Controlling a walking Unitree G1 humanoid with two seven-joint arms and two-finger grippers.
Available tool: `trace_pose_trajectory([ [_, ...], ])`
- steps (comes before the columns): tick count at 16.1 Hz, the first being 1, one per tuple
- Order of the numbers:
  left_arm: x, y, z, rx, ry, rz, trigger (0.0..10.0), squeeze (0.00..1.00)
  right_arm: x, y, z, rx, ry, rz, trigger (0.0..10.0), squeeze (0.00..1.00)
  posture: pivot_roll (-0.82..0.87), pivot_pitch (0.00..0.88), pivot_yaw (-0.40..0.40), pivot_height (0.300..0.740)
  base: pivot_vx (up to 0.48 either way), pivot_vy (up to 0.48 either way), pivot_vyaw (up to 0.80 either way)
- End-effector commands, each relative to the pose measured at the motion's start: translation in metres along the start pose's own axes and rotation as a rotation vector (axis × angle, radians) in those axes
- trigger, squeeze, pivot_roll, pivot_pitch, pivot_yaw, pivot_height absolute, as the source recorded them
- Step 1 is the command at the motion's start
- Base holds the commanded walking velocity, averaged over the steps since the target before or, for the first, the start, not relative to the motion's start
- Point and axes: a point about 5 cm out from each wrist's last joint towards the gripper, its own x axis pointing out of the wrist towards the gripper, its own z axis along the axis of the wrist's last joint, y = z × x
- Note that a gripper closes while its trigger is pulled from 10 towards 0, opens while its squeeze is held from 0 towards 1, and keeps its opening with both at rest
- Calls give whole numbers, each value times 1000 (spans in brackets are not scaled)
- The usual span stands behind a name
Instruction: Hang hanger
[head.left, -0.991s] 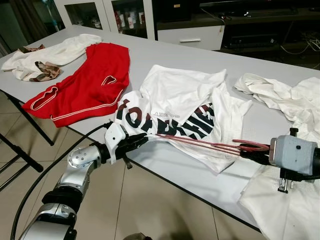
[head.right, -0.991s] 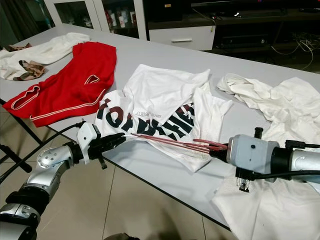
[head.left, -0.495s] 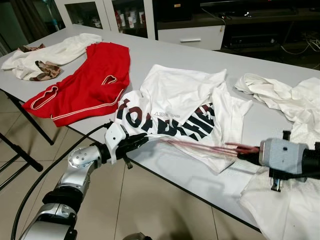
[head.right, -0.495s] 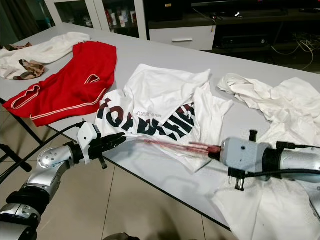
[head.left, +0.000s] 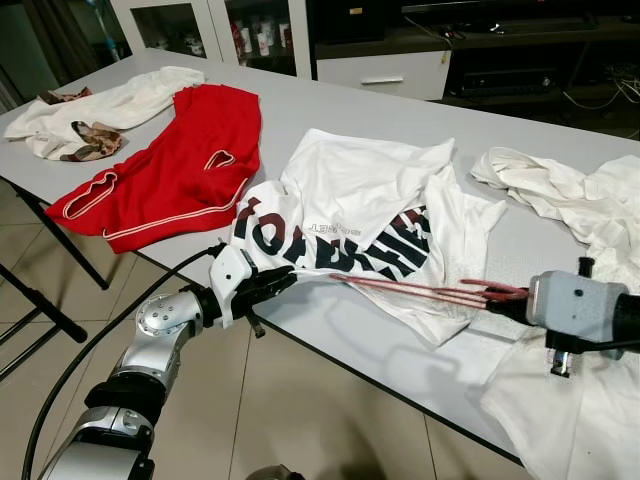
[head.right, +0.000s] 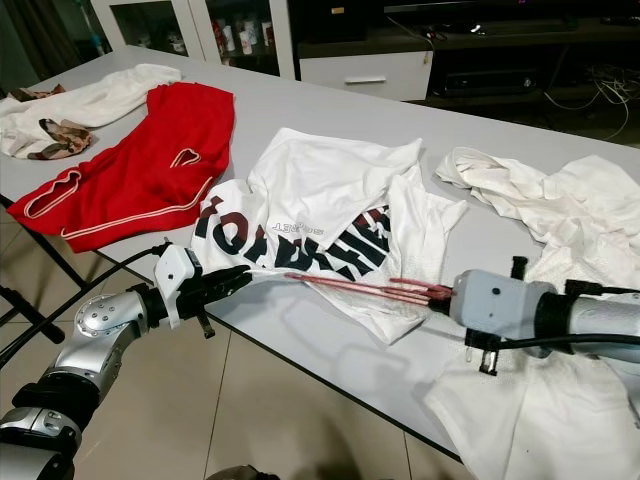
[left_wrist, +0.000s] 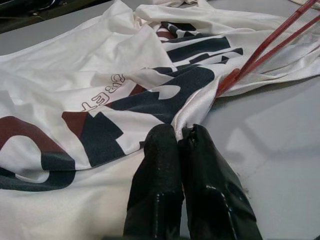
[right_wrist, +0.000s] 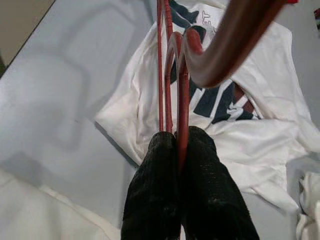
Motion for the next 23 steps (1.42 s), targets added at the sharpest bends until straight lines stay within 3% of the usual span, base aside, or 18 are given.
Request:
trace_pose_trajectory([
  [1,-1,3,2,20,5,1,0,0,-9,-1,6,0,-31,4,10000,0,-162,0,121,736,0,0,0],
  [23,1,5,4,24,-1,8,0,0,2,1,9,-25,-44,-2,10000,0,-161,0,116,736,0,0,0],
])
